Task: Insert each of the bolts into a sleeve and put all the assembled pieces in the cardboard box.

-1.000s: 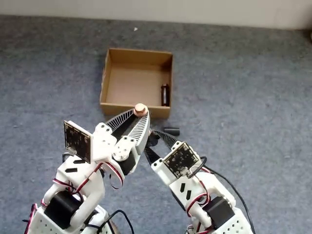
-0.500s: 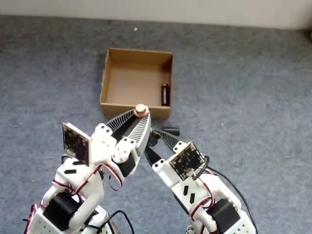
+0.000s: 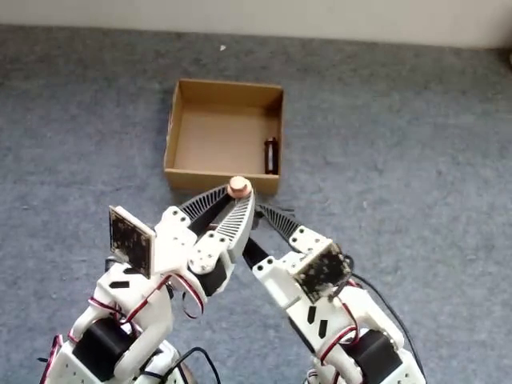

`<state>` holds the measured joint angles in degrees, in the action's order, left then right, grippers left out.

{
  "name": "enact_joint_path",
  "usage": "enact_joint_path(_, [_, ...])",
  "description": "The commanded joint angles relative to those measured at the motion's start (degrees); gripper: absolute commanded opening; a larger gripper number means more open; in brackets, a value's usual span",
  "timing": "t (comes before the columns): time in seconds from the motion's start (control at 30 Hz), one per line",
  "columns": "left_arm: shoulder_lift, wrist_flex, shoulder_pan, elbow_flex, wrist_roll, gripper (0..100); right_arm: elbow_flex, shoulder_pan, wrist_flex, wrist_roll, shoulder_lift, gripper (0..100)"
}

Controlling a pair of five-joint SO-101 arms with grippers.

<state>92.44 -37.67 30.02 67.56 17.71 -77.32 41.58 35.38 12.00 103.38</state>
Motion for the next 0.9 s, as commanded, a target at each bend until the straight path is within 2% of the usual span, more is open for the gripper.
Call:
enact_joint_path(0.0, [-0.31,-0.97,0.04,-0.31,-0.62,6,5.05,-2.15,-4.79,-0.18,1.01,0.6])
enact_joint_path(0.17, [-0.31,-11.34,0.04,-4.44,-0.62,20,4.70,-2.33,-4.88,-0.18,1.01,0.6])
enact_joint_path(0.27, [-0.31,-17.23,0.04,-9.36,-1.32,22,4.70,-2.42,-4.88,-0.18,0.84,0.6])
enact_joint_path(0.37, [-0.31,-20.48,-0.04,-12.09,-6.15,23,4.70,-2.51,-4.88,0.26,0.40,0.6])
enact_joint_path(0.47, [-0.31,-22.24,-0.75,-12.18,-10.81,23,4.53,-2.51,-4.44,3.78,0.40,0.6])
enact_joint_path(0.6, [-0.31,-24.44,-8.48,-12.09,-14.95,21,4.53,-4.53,-0.40,3.87,0.31,0.6])
enact_joint_path(0.7, [-0.31,-24.00,-17.89,-10.24,-18.02,13,4.53,-6.64,1.98,3.87,0.31,0.6])
enact_joint_path(0.8, [-0.31,-24.00,-26.86,-6.20,-20.22,1,4.53,-7.87,2.42,3.87,0.22,0.6])
enact_joint_path(0.87, [-0.31,-23.65,-31.87,-2.68,-20.22,1,4.88,-7.87,2.24,4.04,-1.27,0.6])
